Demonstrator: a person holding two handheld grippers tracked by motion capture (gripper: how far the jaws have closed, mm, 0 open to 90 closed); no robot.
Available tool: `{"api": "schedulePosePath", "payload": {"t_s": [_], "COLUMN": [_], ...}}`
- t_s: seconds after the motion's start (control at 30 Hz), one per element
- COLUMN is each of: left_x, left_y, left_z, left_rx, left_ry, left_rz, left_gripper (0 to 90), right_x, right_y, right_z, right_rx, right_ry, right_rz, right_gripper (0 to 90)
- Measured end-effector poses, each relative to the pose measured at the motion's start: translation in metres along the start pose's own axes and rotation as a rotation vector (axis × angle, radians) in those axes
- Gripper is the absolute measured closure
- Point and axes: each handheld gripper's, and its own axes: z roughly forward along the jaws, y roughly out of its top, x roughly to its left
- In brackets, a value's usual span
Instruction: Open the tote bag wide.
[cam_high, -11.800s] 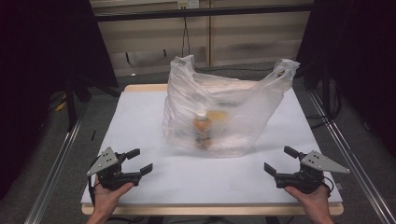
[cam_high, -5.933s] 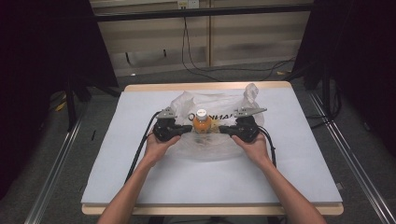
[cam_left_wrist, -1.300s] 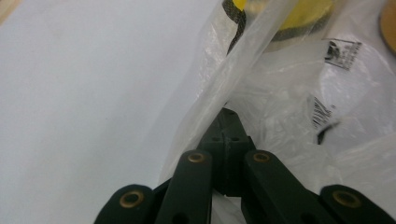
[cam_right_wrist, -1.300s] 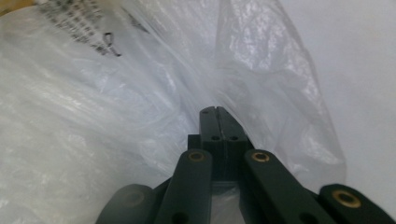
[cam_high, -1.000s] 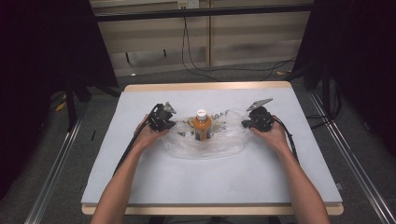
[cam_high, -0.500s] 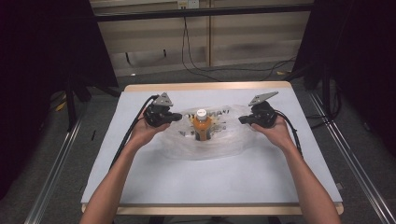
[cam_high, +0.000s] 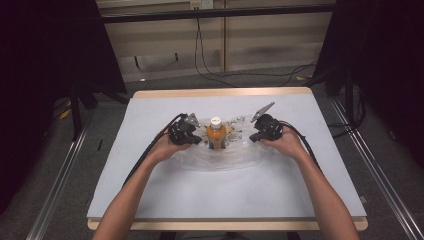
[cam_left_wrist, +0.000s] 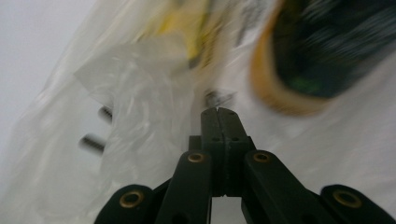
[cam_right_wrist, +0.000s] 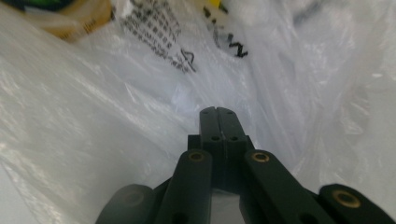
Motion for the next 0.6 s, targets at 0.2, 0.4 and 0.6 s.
{"api": "schedulePosePath", "payload": {"t_s": [0.2,0.4,0.6], "left_x": [0.002,0.011,0.018], "left_y": [-0.007,-0.007,-0.010], "left_z": [0.003,0.003,-0.001], "left_rx": [0.115,0.181,0.236], "left_ry": [0.032,0.122,0.149], "left_rz": [0.037,0.078,0.096], "left_gripper": [90.0,90.0,90.0], "right_x": [-0.001,-0.004,-0.011], "right_y": [0.004,0.008,0.002], "right_z": [0.003,-0.001,-0.004], "right_rx": [0.042,0.182,0.216], "right_ry": [0.011,-0.099,-0.131], "right_rz": [-0.032,-0.124,-0.123], "right_gripper": [90.0,90.0,90.0]}}
